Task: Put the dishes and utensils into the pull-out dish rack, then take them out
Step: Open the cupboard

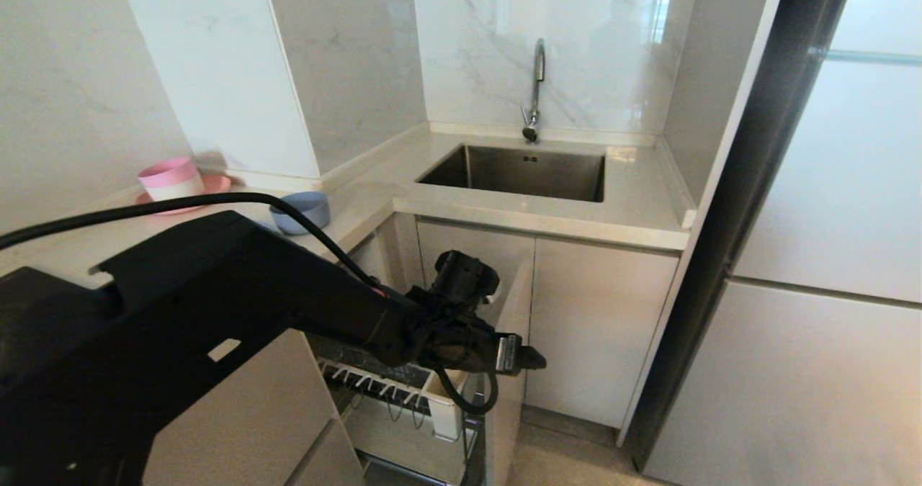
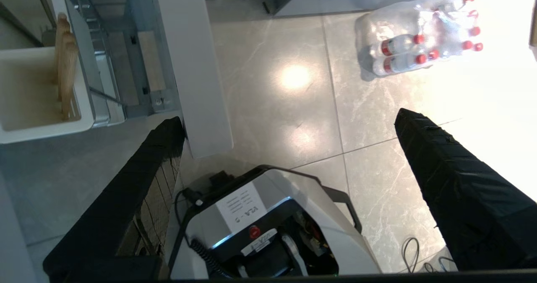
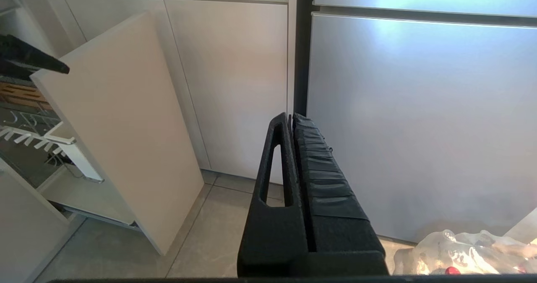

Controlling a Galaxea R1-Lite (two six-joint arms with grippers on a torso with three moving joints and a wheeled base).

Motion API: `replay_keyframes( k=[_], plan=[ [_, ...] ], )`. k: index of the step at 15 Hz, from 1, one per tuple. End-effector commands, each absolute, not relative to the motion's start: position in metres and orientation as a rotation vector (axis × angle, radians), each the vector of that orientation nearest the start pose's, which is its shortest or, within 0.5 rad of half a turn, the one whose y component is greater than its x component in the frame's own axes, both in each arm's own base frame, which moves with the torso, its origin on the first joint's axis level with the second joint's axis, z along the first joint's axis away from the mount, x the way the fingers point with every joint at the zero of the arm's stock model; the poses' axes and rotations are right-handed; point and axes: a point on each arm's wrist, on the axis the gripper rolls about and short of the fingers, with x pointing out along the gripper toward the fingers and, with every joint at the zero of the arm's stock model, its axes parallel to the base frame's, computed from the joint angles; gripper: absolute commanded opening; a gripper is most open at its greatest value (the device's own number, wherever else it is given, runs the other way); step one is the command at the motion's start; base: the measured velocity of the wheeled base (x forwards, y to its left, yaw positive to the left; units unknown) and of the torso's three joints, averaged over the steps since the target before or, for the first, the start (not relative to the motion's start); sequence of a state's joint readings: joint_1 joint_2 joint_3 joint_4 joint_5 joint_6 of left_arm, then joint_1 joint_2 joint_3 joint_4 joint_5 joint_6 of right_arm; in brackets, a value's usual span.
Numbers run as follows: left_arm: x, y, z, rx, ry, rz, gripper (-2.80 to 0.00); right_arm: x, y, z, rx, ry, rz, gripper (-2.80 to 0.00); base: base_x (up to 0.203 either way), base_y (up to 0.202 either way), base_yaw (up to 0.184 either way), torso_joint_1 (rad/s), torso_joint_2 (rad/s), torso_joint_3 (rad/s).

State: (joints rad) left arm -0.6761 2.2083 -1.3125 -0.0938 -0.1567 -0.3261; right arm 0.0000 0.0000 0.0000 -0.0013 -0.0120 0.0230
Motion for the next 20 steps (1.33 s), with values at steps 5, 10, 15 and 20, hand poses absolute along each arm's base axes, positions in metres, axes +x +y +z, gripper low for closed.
replay_keyframes(
  k=[5, 10, 15, 20],
  plan=[
    [0.31, -0.281, 0.081, -0.065, 0.911, -0.694, 0.0, -0.023, 0.0, 0.076, 0.024, -0.002, -0.012, -2.8, 0.0, 0.0, 0.0, 0.0, 0.0, 0.0],
    [0.303, -0.287, 0.083, -0.06, 0.909, -0.704, 0.0, -0.023, 0.0, 0.076, 0.023, 0.0, -0.012, -2.8, 0.0, 0.0, 0.0, 0.0, 0.0, 0.0],
    [0.304, -0.283, 0.09, 0.036, 0.831, -0.602, 0.0, -0.023, 0.0, 0.076, 0.023, -0.001, -0.012, -2.8, 0.0, 0.0, 0.0, 0.0, 0.0, 0.0],
    [0.304, -0.281, 0.1, 0.091, 0.771, -0.534, 0.0, -0.023, 0.0, 0.076, 0.023, 0.0, -0.012, -2.8, 0.0, 0.0, 0.0, 0.0, 0.0, 0.0]
  ],
)
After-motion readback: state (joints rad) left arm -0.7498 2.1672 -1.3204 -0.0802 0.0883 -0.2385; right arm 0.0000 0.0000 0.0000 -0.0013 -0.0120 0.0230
